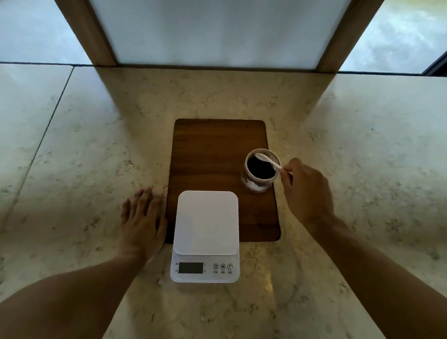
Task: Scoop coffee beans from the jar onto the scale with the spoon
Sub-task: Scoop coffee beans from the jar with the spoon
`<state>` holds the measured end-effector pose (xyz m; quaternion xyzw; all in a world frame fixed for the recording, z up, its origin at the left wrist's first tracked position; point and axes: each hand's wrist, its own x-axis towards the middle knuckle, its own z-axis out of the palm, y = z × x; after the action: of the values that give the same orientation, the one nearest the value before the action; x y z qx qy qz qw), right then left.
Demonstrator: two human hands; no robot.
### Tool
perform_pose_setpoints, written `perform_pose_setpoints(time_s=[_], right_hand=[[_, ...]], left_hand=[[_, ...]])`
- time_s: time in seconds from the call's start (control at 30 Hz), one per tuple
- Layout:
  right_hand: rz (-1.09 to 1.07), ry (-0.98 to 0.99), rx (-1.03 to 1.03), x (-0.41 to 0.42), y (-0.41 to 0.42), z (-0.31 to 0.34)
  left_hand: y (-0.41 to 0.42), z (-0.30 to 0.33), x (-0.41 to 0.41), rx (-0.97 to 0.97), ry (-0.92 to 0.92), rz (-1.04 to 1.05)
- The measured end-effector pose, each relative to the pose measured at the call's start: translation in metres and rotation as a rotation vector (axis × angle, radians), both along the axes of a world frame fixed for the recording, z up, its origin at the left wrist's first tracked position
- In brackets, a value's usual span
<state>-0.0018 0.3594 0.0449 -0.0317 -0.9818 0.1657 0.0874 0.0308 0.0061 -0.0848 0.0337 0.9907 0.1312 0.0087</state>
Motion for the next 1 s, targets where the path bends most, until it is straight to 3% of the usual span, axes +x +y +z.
perform_pose_setpoints(time_s=[0.23, 0.57, 0.8, 1.0], right_hand=[[0.13, -0.006, -0.019, 0.001, 0.005, 0.002], [0.039, 0.054, -0.004, -0.01, 0.006, 0.011], [0.071, -0.023, -0.011, -0.01, 0.008, 0.007], [-0.025, -0.053, -0.034, -0.017, 0.012, 0.004]], left_hand=[[-0.001, 0.001, 0.0, -0.01, -0.007, -0.008], [-0.004, 0.0, 0.0, -0.022, -0.01, -0.021], [0.001, 0.007, 0.001, -0.028, -0.019, -0.023], [0.001, 0.009, 0.001, -0.029, -0.024, -0.019]])
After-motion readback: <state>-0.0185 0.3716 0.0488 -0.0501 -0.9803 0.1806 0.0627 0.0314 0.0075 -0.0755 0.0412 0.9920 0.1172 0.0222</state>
